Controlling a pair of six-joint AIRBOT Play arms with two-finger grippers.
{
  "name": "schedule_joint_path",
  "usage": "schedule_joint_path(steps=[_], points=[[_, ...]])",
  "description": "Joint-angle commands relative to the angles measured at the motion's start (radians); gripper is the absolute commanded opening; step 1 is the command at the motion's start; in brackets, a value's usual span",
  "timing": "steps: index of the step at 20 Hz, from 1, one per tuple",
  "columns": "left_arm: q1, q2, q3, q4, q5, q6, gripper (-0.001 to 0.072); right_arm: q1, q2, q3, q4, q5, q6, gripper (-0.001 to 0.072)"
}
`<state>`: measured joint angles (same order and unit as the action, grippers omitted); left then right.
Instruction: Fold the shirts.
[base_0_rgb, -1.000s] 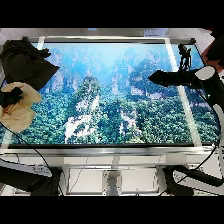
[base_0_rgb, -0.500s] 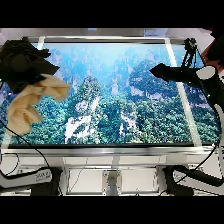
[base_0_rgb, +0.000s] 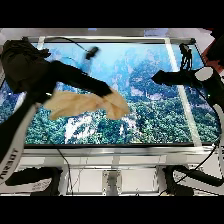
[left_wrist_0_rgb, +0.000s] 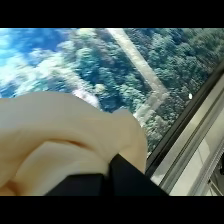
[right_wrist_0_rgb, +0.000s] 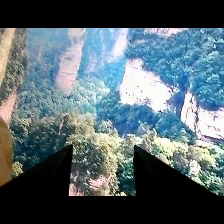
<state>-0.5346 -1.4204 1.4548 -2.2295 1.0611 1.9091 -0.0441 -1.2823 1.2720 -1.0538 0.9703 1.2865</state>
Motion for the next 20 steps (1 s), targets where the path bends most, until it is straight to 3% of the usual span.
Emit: schedule_joint_path(steps=[1, 2, 4, 7, 11, 13, 14, 15, 17, 20], points=[[-0.140, -0.060, 0.003, 0.032, -0.260, -0.005, 0.0543, 0.000, 0.000, 0.000, -0.116, 0.119, -0.002, 0.0447], [-0.121, -0.056, 0.014, 0.048, -0.317, -0.011, 0.0705, 0.000, 0.000, 0.000, -0.116, 0.168, -0.010, 0.0448], [-0.053, -0.048, 0.058, 0.156, -0.306, -0.069, 0.0715, 0.008, -0.001, -0.001, -0.093, 0.270, -0.072, 0.0448], [0.090, -0.047, 0.082, 0.437, -0.084, -0.291, 0.0712, 0.046, -0.001, -0.055, -0.110, 0.322, -0.154, 0.0448], [0.269, -0.055, 0.024, 0.779, 0.238, -0.402, 0.0706, 0.107, -0.005, -0.228, -0.230, 0.157, -0.214, 0.0449], [0.356, -0.055, -0.040, 0.763, 0.287, -0.410, 0.0706, 0.121, -0.017, -0.282, -0.213, 0.052, -0.187, 0.0454], [0.392, -0.055, -0.076, 0.735, 0.287, -0.426, 0.0707, 0.121, -0.029, -0.296, -0.154, 0.021, -0.140, 0.0515], [0.425, -0.056, -0.114, 0.686, 0.284, -0.433, 0.0707, 0.121, -0.046, -0.298, -0.076, 0.026, -0.111, 0.0553], [0.472, -0.063, -0.172, 0.561, 0.279, -0.431, 0.0707, 0.125, -0.082, -0.298, 0.092, 0.097, -0.106, 0.0553], [0.484, -0.074, -0.214, 0.490, 0.203, -0.431, 0.0707, 0.138, -0.115, -0.299, 0.259, 0.137, -0.106, 0.0553]])
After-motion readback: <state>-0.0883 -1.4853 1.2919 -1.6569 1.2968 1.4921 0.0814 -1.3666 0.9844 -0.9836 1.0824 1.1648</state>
